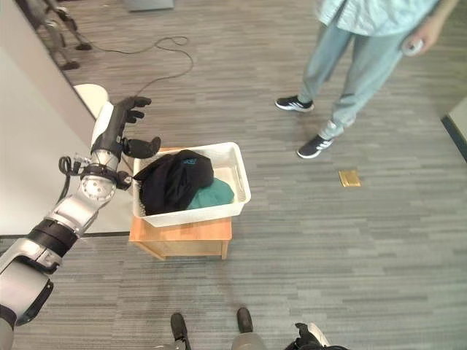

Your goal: Pick up bed clothes into laundry basket.

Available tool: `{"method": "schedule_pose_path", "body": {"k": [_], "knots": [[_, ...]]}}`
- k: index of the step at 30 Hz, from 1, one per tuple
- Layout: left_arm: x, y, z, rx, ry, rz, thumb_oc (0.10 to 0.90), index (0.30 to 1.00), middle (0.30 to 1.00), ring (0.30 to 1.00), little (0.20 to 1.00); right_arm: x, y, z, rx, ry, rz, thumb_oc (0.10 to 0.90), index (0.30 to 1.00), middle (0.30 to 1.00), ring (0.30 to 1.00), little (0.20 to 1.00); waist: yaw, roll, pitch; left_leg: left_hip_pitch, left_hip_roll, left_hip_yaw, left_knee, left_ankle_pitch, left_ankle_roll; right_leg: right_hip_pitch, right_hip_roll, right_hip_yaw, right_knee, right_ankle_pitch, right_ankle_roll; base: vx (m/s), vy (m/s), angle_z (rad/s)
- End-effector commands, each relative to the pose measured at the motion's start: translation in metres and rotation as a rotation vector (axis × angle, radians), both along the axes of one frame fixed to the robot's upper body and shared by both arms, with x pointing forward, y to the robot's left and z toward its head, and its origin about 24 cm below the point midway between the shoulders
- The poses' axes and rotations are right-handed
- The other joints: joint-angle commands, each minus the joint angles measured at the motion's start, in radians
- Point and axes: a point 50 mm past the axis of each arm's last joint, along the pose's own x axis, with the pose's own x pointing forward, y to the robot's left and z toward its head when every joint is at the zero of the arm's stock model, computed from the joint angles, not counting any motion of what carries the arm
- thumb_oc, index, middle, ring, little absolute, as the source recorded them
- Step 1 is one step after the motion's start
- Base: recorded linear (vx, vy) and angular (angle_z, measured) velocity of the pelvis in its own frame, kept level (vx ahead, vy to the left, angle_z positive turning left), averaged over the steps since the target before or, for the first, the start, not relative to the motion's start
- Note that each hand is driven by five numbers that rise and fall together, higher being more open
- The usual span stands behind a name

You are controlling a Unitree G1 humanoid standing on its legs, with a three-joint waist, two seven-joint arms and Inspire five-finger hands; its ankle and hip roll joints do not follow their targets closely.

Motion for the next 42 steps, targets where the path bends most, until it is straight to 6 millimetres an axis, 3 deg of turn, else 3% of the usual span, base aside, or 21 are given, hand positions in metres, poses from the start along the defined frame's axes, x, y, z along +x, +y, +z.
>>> {"method": "schedule_pose_path", "body": {"k": [1, 8, 9, 13, 14, 15, 19, 23, 24, 30, 36, 42], "knots": [[-0.002, -0.019, 0.120, -0.040, -0.404, -0.053, 0.400, 0.300, 0.300, 0.300, 0.300, -0.008, -0.029, 0.008, -0.104, 0.026, -0.012, 0.800, 0.900, 0.900, 0.900, 0.900, 0.006, 0.023, 0.006, 0.036, 0.021, -0.023, 0.001, -0.084, -0.022, -0.021, -0.060, -0.064, 0.003, 0.014, 0.083, -0.01, 0.013, -0.18], [0.001, -0.018, 0.124, -0.007, -0.408, -0.030, 0.400, 0.300, 0.300, 0.300, 0.300, 0.001, -0.035, 0.013, -0.132, 0.006, -0.016, 0.800, 0.900, 0.900, 0.900, 0.900, -0.016, 0.056, 0.040, 0.033, 0.019, 0.000, 0.001, -0.084, -0.020, -0.051, -0.057, -0.034, 0.003, 0.024, 0.083, -0.04, 0.033, -0.15], [0.007, -0.004, 0.114, 0.031, -0.369, 0.050, 0.400, 0.300, 0.300, 0.300, 0.300, 0.005, -0.037, 0.015, -0.145, -0.001, -0.013, 0.800, 0.900, 0.900, 0.900, 0.900, -0.022, 0.057, 0.059, 0.022, 0.019, 0.009, 0.001, -0.079, -0.019, -0.071, -0.054, -0.024, 0.003, 0.032, 0.083, -0.08, 0.005, -0.19], [0.017, 0.010, 0.096, 0.058, -0.279, 0.136, 0.411, 0.316, 0.316, 0.316, 0.316, 0.006, -0.038, 0.015, -0.151, -0.005, -0.022, 0.800, 0.900, 0.900, 0.900, 0.900, -0.024, 0.047, 0.079, 0.004, 0.022, 0.010, 0.001, -0.070, -0.021, -0.092, -0.052, -0.025, 0.003, 0.041, 0.081, -0.08, -0.023, -0.25], [0.022, 0.014, 0.085, 0.091, -0.227, 0.167, 0.513, 0.469, 0.469, 0.469, 0.469, 0.008, -0.038, 0.016, -0.155, -0.006, -0.029, 0.800, 0.900, 0.900, 0.900, 0.900, -0.025, 0.039, 0.091, -0.010, 0.024, 0.006, 0.001, -0.064, -0.023, -0.103, -0.052, -0.029, 0.003, 0.045, 0.080, -0.05, -0.020, -0.14], [0.022, 0.014, 0.085, 0.091, -0.228, 0.166, 0.800, 0.900, 0.900, 0.900, 0.900, 0.008, -0.038, 0.016, -0.154, -0.007, -0.029, 0.800, 0.900, 0.900, 0.900, 0.900, -0.025, 0.039, 0.091, -0.011, 0.024, 0.006, 0.001, -0.063, -0.023, -0.104, -0.053, -0.030, 0.003, 0.045, 0.080, -0.07, -0.039, -0.03], [0.022, -0.004, 0.081, 0.065, -0.232, 0.109, 0.800, 0.900, 0.900, 0.900, 0.900, 0.003, -0.030, 0.011, -0.124, 0.004, -0.025, 0.800, 0.900, 0.900, 0.900, 0.900, -0.012, 0.021, 0.088, -0.026, 0.027, -0.013, 0.001, -0.055, -0.026, -0.104, -0.051, -0.051, 0.003, 0.043, 0.076, 0.00, -0.065, 0.02], [0.013, -0.013, 0.092, 0.006, -0.321, 0.070, 0.800, 0.900, 0.900, 0.900, 0.900, -0.004, -0.023, 0.007, -0.094, 0.007, -0.025, 0.800, 0.900, 0.900, 0.900, 0.900, 0.002, 0.009, 0.075, -0.024, 0.032, -0.027, 0.001, -0.055, -0.029, -0.090, -0.047, -0.066, 0.003, 0.034, 0.071, 0.04, -0.075, 0.21], [0.004, -0.009, 0.106, -0.026, -0.409, 0.074, 0.800, 0.900, 0.900, 0.900, 0.900, -0.004, -0.019, 0.005, -0.078, 0.002, -0.015, 0.800, 0.900, 0.900, 0.900, 0.900, 0.017, 0.004, 0.061, -0.015, 0.036, -0.032, 0.001, -0.056, -0.031, -0.072, -0.042, -0.076, 0.003, 0.024, 0.068, 0.07, -0.069, 0.28], [-0.028, 0.019, 0.136, -0.087, -0.609, 0.101, 0.800, 0.900, 0.900, 0.900, 0.900, 0.010, -0.011, 0.007, -0.059, -0.023, 0.029, 0.800, 0.900, 0.900, 0.900, 0.900, 0.069, -0.012, 0.020, 0.020, 0.048, -0.051, 0.001, -0.058, -0.040, -0.009, -0.031, -0.109, 0.003, -0.001, 0.062, 0.06, -0.064, 0.14], [-0.054, 0.031, 0.150, -0.240, -0.711, 0.006, 0.800, 0.900, 0.900, 0.900, 0.900, 0.014, -0.003, 0.005, -0.024, -0.022, 0.049, 0.800, 0.900, 0.900, 0.900, 0.900, 0.112, -0.024, -0.021, 0.039, 0.053, -0.086, 0.001, -0.057, -0.048, 0.041, -0.025, -0.148, 0.003, -0.020, 0.058, 0.05, -0.038, 0.27], [-0.073, 0.037, 0.156, -0.181, -0.764, -0.040, 0.800, 0.900, 0.900, 0.900, 0.900, 0.001, 0.005, -0.002, 0.027, -0.007, -0.022, 0.800, 0.900, 0.900, 0.900, 0.900, 0.154, -0.035, -0.059, 0.048, 0.051, -0.133, 0.001, -0.052, -0.054, 0.086, -0.021, -0.199, 0.003, -0.037, 0.053, 0.04, -0.039, 0.25]]}}
